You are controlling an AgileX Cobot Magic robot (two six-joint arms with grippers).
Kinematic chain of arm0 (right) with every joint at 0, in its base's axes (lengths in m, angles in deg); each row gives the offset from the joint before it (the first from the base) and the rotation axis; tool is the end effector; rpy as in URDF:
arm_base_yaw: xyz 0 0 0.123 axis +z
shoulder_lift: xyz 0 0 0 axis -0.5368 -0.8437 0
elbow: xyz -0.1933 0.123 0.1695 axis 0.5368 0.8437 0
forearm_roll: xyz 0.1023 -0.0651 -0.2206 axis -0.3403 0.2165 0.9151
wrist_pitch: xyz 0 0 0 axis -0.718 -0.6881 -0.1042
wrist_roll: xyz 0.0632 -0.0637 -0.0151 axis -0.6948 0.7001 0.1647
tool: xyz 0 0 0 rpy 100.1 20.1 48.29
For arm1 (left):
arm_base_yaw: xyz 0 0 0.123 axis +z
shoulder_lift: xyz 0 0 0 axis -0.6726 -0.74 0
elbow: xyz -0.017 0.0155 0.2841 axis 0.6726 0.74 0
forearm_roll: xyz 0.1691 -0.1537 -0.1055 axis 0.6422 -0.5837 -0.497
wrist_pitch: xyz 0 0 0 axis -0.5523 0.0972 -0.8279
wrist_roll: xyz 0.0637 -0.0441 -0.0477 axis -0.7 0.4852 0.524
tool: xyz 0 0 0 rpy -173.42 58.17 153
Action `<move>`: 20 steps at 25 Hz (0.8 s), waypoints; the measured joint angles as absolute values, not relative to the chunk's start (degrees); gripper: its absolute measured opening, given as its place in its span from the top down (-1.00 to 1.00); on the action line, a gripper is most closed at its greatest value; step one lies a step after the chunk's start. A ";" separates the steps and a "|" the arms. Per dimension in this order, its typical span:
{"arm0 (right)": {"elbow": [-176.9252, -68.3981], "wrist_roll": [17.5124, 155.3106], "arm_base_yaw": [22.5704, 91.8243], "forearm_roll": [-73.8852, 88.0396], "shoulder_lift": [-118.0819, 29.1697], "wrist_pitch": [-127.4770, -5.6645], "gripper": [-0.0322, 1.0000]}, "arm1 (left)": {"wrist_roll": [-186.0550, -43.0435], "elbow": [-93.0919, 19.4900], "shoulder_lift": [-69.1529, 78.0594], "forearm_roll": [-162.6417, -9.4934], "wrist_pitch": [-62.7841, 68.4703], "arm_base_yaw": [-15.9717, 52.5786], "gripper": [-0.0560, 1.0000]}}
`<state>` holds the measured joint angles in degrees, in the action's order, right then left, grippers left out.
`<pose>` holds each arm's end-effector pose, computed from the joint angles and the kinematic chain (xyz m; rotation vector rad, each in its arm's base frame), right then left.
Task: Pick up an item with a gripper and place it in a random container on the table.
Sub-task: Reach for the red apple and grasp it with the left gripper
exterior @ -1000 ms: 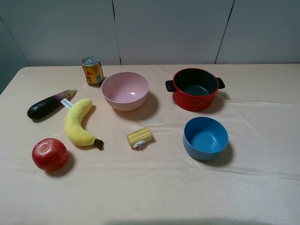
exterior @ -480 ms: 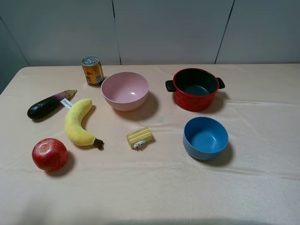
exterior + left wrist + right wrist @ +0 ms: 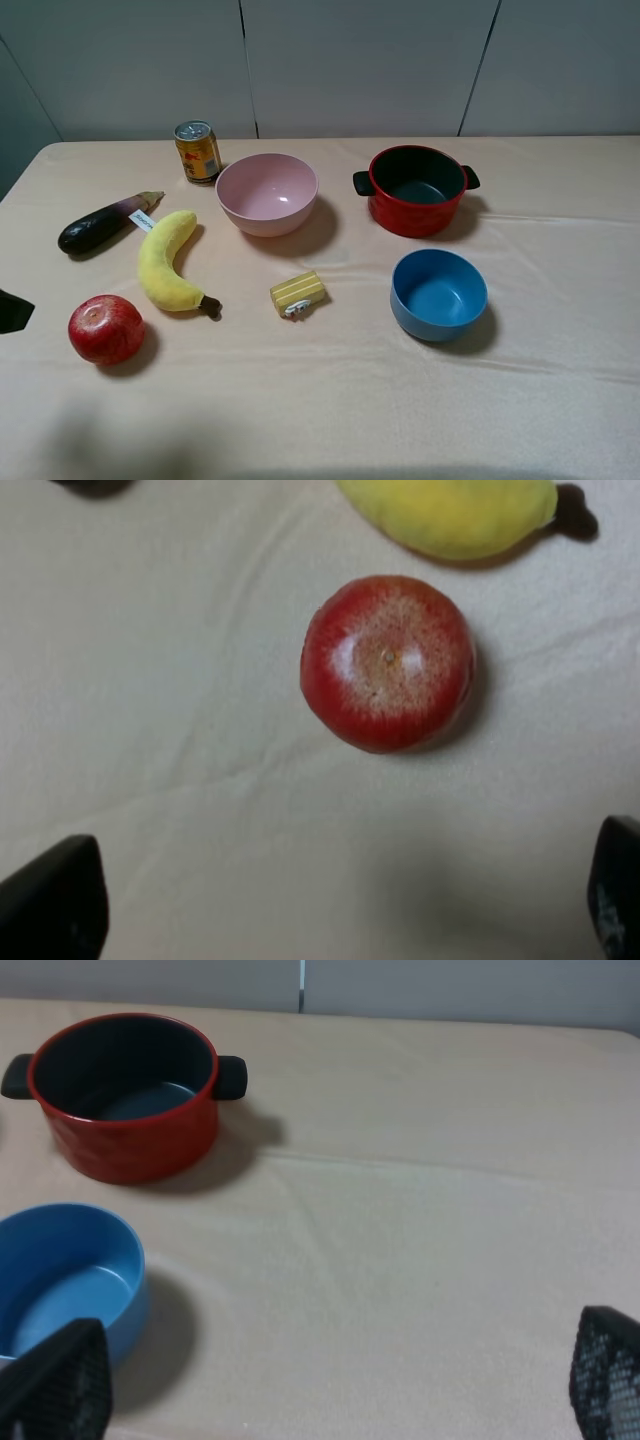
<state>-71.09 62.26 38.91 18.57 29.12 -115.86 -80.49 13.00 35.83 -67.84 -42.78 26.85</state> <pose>-0.0038 -0.0054 0.2804 -0.0883 1.9943 0.0122 0.1141 -0.0255 0.2557 0.3861 2.5224 -0.0034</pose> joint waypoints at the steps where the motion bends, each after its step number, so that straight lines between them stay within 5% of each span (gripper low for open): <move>1: -71.09 62.26 38.91 18.57 29.12 -115.86 -0.41 | -80.49 13.00 35.27 -67.77 -42.78 26.85 -0.94; 20: -71.09 62.26 38.91 18.57 29.12 -115.86 -0.41 | -81.74 13.00 34.20 -64.39 -43.75 26.85 -0.94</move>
